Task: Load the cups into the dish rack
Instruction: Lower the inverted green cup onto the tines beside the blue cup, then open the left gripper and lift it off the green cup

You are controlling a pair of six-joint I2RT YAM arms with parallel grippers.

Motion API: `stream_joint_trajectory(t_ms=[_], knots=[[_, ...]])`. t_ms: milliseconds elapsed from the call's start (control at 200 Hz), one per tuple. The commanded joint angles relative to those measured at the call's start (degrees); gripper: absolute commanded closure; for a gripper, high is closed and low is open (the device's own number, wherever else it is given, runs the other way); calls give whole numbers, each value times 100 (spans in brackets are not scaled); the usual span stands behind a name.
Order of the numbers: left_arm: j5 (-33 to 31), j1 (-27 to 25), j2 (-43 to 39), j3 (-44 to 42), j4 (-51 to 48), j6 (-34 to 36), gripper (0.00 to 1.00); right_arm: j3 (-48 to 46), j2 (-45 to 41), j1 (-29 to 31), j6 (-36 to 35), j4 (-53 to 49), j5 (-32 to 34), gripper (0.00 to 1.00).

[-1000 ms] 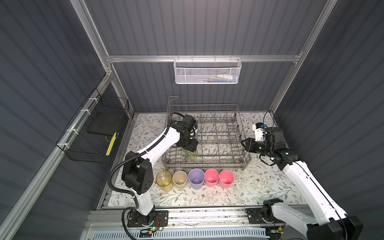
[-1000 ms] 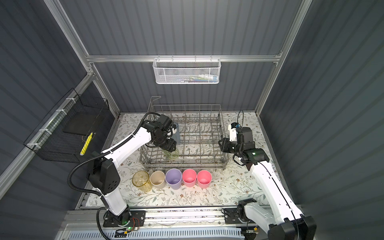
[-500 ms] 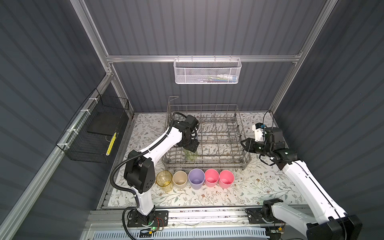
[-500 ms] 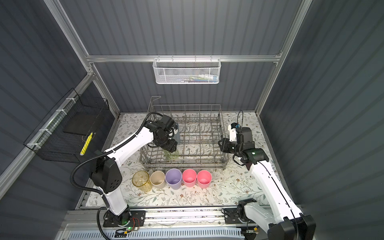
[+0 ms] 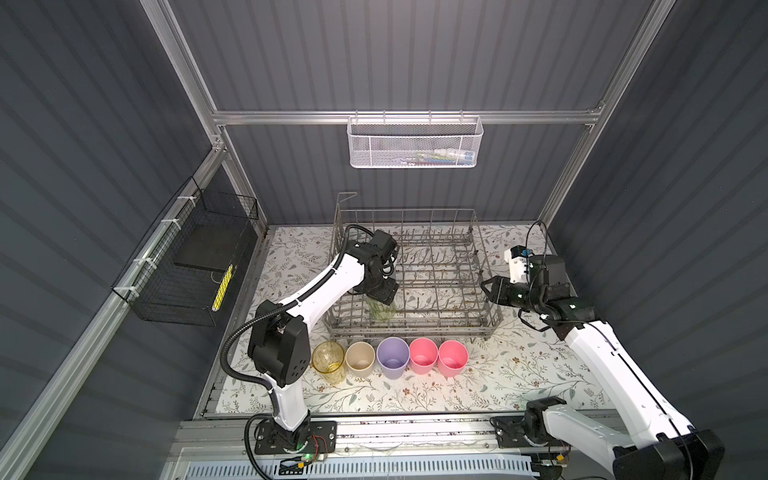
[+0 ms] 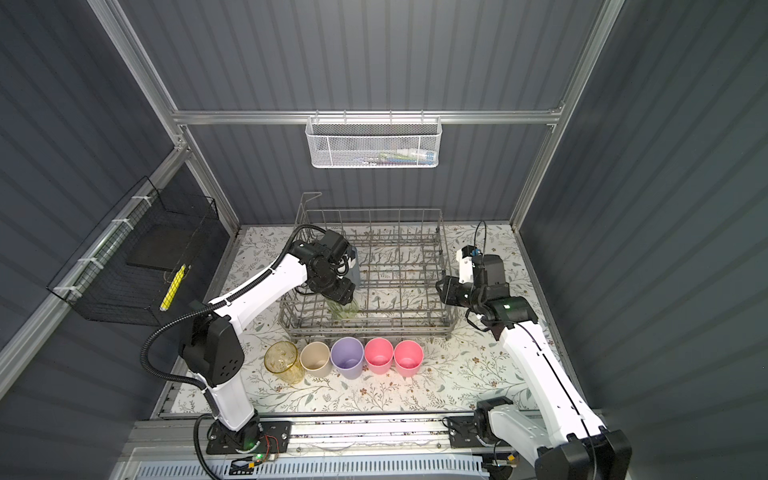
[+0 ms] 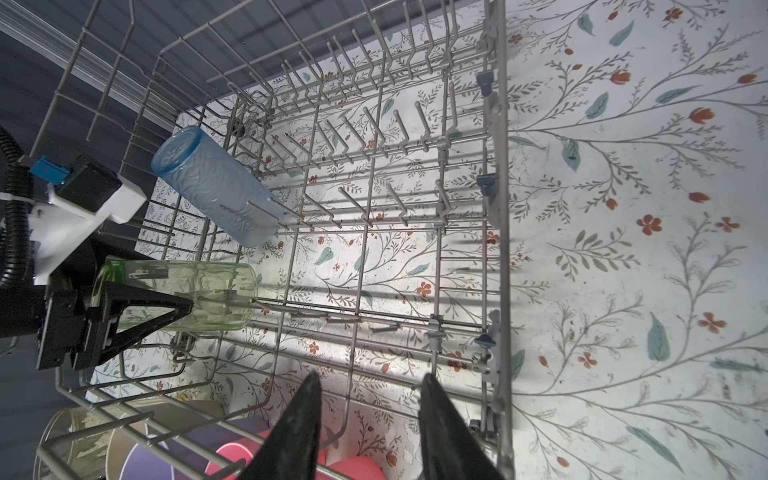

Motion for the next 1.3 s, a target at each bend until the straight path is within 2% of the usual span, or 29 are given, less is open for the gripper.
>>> stream_joint_trajectory(t_ms=[0,415,705,881,976,1296], knots=[[77,-41,-2,150,-120,-93,42,-70,-5,-26,6,-28,-15,58],[200,-70,-21,176,-84,-155,31,-88,-7,-31,27,-4,-11,52],[254,-111,-81,201,-86,-172,24,-77,0,-30,27,-1,-15,33],[165,-134,-38,176,-111,-203,17,-47,15,-31,27,-1,-7,28],[179,-160,-47,175,-111,-207,13,-38,19,-30,26,-1,-3,27],[-17,-199,-281,399,-239,-251,7,-4,70,-31,36,7,-10,22]])
